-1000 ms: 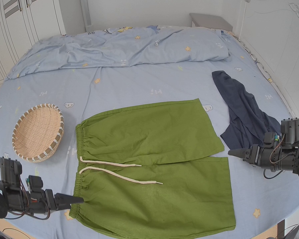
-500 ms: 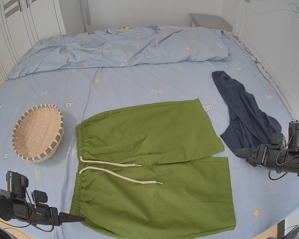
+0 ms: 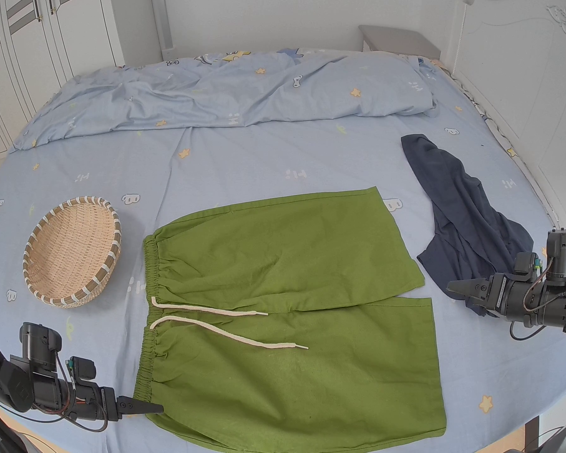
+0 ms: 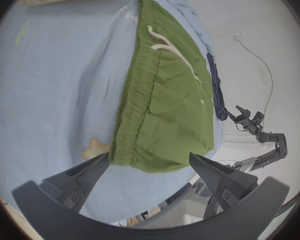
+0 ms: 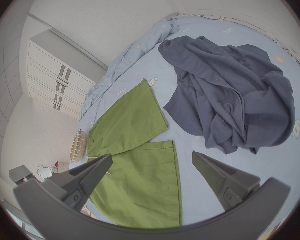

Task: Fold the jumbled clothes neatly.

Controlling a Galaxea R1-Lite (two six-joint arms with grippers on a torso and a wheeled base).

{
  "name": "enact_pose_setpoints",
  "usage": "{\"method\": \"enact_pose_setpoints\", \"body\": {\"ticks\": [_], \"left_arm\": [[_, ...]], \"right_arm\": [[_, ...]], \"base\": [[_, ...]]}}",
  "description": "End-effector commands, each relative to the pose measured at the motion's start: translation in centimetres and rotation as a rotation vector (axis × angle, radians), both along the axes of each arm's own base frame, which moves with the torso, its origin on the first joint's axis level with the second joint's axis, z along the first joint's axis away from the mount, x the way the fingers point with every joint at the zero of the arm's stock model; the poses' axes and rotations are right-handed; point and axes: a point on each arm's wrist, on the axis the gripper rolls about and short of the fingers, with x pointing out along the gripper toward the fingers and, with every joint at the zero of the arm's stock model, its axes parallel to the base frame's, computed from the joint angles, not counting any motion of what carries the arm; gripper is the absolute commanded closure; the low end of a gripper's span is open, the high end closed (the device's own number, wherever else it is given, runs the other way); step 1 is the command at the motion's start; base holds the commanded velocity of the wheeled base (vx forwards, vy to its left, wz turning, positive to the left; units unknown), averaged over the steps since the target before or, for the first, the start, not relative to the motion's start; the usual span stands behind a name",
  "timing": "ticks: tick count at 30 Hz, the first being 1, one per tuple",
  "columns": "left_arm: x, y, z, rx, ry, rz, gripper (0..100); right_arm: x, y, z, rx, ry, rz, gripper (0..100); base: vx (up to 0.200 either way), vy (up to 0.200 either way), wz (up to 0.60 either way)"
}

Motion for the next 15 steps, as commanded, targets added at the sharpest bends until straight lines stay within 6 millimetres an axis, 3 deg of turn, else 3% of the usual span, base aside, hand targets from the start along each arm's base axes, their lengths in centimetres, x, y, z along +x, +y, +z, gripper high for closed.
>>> {"method": "enact_pose_setpoints", "body": {"ticks": [1, 13, 14, 15], "left_arm": [[0.52, -0.07, -1.63, -0.006, 0.044, -0.008, 0], [1.01, -0.02, -2.01, -0.003, 0.011, -0.003, 0], [1.02, -0.02, -2.0, -0.003, 0.009, -0.003, 100], [1.06, 0.03, -1.99, -0.004, 0.007, 0.0, 100]], "right_arm": [[0.02, 0.04, -0.13, 0.001, 0.006, 0.002, 0], [0.02, -0.03, -0.09, 0.003, -0.013, -0.002, 0], [0.0, -0.03, -0.1, 0.004, -0.015, -0.002, 0], [0.0, -0.03, -0.1, 0.004, -0.015, -0.002, 0]], "base": [[0.0, 0.0, 0.0], [0.0, 0.0, 0.0], [0.0, 0.0, 0.0], [0.0, 0.0, 0.0]]}}
